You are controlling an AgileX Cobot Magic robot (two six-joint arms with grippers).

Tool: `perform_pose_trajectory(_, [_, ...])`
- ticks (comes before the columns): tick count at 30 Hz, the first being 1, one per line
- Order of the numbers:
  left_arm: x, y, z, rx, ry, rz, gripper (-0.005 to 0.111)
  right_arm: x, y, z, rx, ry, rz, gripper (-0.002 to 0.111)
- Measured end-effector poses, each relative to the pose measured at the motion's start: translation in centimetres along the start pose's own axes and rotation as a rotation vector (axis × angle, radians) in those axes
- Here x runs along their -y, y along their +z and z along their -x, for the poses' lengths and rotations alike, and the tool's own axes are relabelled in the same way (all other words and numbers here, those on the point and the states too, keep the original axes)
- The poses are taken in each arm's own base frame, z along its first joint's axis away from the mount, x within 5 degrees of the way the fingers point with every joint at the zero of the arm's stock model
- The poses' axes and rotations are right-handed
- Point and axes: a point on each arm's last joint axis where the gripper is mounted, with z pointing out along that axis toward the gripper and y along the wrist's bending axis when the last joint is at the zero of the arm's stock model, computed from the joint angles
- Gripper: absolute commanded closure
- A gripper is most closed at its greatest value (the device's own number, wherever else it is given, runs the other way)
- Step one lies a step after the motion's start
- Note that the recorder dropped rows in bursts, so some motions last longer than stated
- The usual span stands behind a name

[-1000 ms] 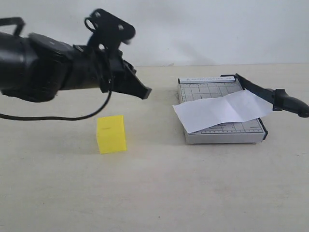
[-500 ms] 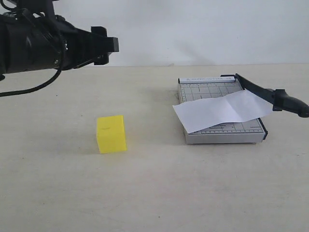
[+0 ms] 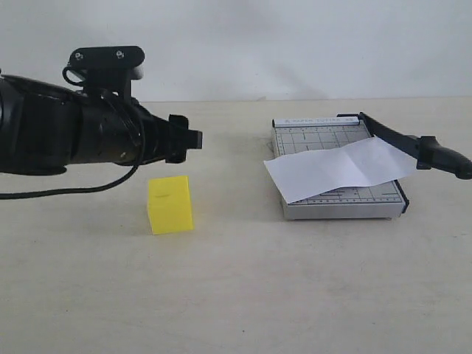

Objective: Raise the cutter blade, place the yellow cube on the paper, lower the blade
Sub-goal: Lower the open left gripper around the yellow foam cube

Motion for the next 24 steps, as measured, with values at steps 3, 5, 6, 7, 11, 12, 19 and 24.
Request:
perform_pose_trajectory(3, [0.4,0.1,-1.4,-0.039,0.005,-0.011,0.031,0.0,0.0,0.0,0.000,0.000,0.000,0.108])
perform_pose_trajectory(5, [0.8,0.2,-2.5,-0.071,0.009,-0.020,0.031,0.0,0.0,0.0,0.000,0.000,0.000,0.108])
perform_pose_trajectory(6, [0.9,0.2,-3.0,-0.084,0.011,-0.023,0.031,0.0,0.0,0.0,0.000,0.000,0.000,0.108])
perform_pose_trajectory(7, [1.0,0.2,-3.3,-0.094,0.014,-0.024,0.031,0.0,0.0,0.0,0.000,0.000,0.000,0.108])
perform_pose_trajectory(11, [1.2,0.2,-4.2,-0.119,0.017,-0.029,0.031,0.0,0.0,0.0,0.000,0.000,0.000,0.108])
perform_pose_trajectory(12, [1.2,0.2,-4.1,-0.119,0.017,-0.029,0.031,0.0,0.0,0.0,0.000,0.000,0.000,0.108])
perform_pose_trajectory(19, [1.4,0.2,-4.1,-0.110,0.013,-0.049,0.031,0.0,0.0,0.0,0.000,0.000,0.000,0.108])
perform_pose_trajectory(24, [1.7,0.1,-3.9,-0.091,-0.023,-0.087,0.031,0.0,0.0,0.0,0.000,0.000,0.000,0.108])
